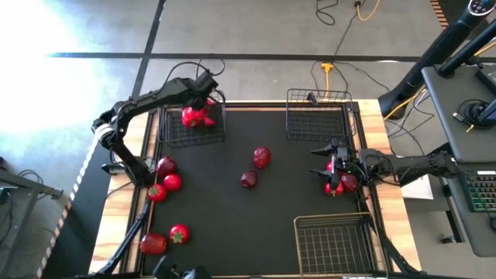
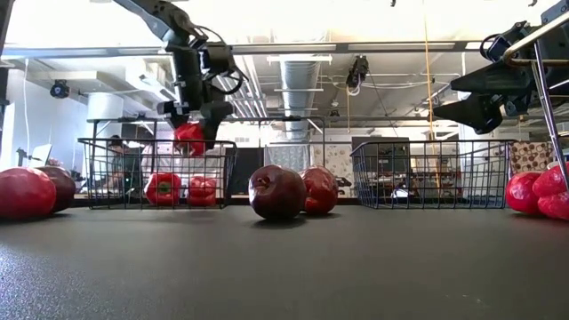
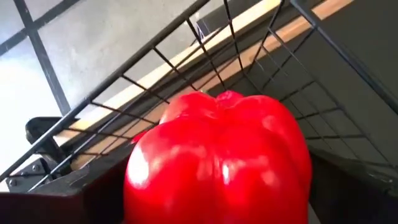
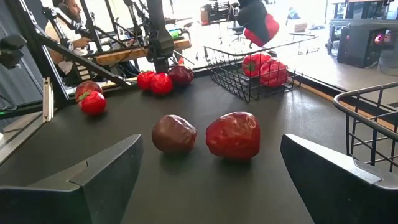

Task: Sort produce into baskets
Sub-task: Put the bell pepper into the left black wire basket

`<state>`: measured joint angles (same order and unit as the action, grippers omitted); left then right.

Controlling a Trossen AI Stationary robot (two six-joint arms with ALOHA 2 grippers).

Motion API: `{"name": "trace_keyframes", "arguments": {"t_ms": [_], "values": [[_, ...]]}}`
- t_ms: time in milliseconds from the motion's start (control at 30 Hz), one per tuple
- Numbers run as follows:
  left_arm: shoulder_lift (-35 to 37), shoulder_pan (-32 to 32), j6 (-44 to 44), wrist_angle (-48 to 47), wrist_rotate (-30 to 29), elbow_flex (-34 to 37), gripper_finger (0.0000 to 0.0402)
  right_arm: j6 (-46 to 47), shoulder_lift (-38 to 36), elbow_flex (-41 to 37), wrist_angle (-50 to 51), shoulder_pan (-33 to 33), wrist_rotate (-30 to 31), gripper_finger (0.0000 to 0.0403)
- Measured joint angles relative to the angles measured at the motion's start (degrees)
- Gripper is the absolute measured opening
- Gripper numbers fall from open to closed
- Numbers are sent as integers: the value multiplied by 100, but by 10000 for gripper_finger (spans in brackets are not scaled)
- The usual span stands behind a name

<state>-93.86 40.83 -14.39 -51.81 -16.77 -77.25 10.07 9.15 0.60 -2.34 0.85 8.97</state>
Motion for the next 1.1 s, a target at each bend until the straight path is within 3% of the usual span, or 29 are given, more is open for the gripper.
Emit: {"name": "trace_keyframes", "arguments": {"t_ms": [200,333,700,1100], "values": [[4,-19,-269,83,33,341,378,0,0,-1,0,1,0,373],[-74,-8,-330,293,724,841,378,0,0,0,1,-1,1,373],[-168,217,-588,419,708,1118,378,0,0,0,1,0,1,373],[-166,220,-2091,470,439,1138,378,0,0,0,0,1,2,373]]}}
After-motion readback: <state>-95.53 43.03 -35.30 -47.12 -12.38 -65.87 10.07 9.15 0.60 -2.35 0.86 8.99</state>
